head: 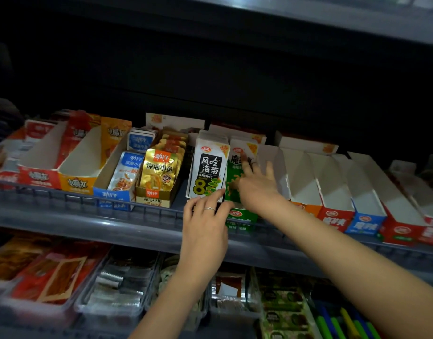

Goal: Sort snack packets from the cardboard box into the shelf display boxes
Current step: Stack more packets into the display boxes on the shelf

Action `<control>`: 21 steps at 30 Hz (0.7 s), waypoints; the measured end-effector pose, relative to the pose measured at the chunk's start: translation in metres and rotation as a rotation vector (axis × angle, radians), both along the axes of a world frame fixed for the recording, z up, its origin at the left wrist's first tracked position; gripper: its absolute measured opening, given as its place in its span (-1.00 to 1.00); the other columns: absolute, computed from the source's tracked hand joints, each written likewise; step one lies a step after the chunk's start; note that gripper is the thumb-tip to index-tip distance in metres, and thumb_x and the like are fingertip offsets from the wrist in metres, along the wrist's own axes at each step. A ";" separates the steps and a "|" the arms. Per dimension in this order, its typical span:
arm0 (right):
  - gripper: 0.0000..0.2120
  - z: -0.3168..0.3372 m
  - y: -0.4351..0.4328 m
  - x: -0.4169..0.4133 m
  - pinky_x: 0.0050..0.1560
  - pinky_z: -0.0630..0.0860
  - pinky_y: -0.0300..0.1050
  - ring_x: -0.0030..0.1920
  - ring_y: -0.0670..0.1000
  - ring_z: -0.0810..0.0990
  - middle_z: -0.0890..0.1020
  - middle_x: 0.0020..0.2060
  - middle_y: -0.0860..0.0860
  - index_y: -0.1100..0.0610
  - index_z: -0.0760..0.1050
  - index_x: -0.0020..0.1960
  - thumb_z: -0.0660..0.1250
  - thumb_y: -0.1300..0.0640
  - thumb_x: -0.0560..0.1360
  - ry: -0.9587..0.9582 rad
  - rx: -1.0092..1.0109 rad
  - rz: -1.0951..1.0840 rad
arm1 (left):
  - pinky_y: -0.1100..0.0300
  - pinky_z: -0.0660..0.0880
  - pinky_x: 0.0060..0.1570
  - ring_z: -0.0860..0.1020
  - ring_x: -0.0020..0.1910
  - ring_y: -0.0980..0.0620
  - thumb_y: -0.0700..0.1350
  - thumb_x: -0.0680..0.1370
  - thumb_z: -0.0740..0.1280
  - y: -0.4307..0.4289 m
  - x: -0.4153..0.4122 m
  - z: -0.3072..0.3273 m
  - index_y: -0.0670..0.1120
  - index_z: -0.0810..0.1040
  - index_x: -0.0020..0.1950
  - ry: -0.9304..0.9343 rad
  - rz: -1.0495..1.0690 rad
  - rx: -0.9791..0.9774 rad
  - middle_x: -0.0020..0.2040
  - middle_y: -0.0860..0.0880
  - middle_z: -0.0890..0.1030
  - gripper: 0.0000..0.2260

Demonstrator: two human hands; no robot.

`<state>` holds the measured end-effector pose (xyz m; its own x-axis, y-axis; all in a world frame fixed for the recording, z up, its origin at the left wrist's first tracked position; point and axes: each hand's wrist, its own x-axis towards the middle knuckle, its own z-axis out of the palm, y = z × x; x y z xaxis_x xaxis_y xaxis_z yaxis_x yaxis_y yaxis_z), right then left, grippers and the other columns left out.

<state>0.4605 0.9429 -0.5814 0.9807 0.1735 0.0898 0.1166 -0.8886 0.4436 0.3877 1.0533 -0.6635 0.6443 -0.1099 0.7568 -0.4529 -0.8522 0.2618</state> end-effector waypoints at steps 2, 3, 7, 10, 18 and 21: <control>-0.52 -0.001 0.000 0.000 0.40 -0.24 0.31 0.51 0.21 -0.13 -0.09 0.54 0.13 -0.12 0.28 0.45 0.26 -0.01 0.55 -0.012 -0.003 -0.005 | 0.06 0.23 0.24 0.49 0.14 -0.04 -0.34 0.25 0.46 0.001 0.000 0.000 -0.07 0.60 0.06 -0.001 0.000 0.000 0.23 -0.09 0.55 -0.59; -0.52 -0.001 0.000 0.001 0.40 -0.25 0.32 0.51 0.21 -0.13 -0.09 0.54 0.13 -0.12 0.28 0.45 0.27 -0.01 0.54 -0.014 0.001 -0.006 | 0.06 0.22 0.24 0.49 0.14 -0.04 -0.34 0.25 0.46 0.001 0.000 -0.001 -0.07 0.60 0.06 0.001 0.001 0.001 0.23 -0.09 0.55 -0.59; -0.57 0.001 0.000 -0.003 0.39 -0.26 0.34 0.51 0.20 -0.10 -0.05 0.54 0.11 -0.12 0.38 0.39 0.29 0.04 0.53 -0.037 0.073 0.024 | 0.04 0.21 0.27 0.53 0.14 -0.08 -0.35 0.27 0.44 0.000 0.000 -0.001 -0.07 0.59 0.08 0.028 0.000 0.015 0.24 -0.10 0.55 -0.59; -0.56 0.008 -0.004 -0.011 0.38 -0.31 0.34 0.51 0.17 -0.02 0.04 0.53 0.09 -0.13 0.43 0.34 0.29 0.17 0.51 -0.117 0.197 0.104 | 0.05 0.20 0.26 0.53 0.15 -0.09 -0.35 0.27 0.45 0.003 0.000 0.000 -0.08 0.58 0.09 0.039 -0.013 0.029 0.25 -0.11 0.54 -0.58; -0.59 0.005 -0.044 -0.058 0.30 0.23 0.09 0.26 0.20 0.44 0.49 0.26 0.14 0.11 0.57 0.20 0.26 0.37 0.40 -0.402 0.508 0.493 | 0.02 0.33 0.23 0.43 0.22 -0.07 -0.38 0.40 0.32 -0.003 -0.026 0.007 -0.16 0.50 0.24 -0.163 -0.148 -0.021 0.31 -0.14 0.48 -0.59; -0.74 -0.011 -0.065 -0.093 0.03 0.35 -0.05 -0.04 0.16 0.54 0.58 -0.06 0.10 0.19 0.58 -0.03 0.16 0.23 0.40 -0.451 0.568 0.654 | 0.07 0.44 0.03 0.55 0.04 -0.06 -0.30 0.43 0.26 -0.005 -0.051 0.003 -0.16 0.55 0.12 -0.163 -0.301 0.108 0.09 -0.09 0.60 -0.73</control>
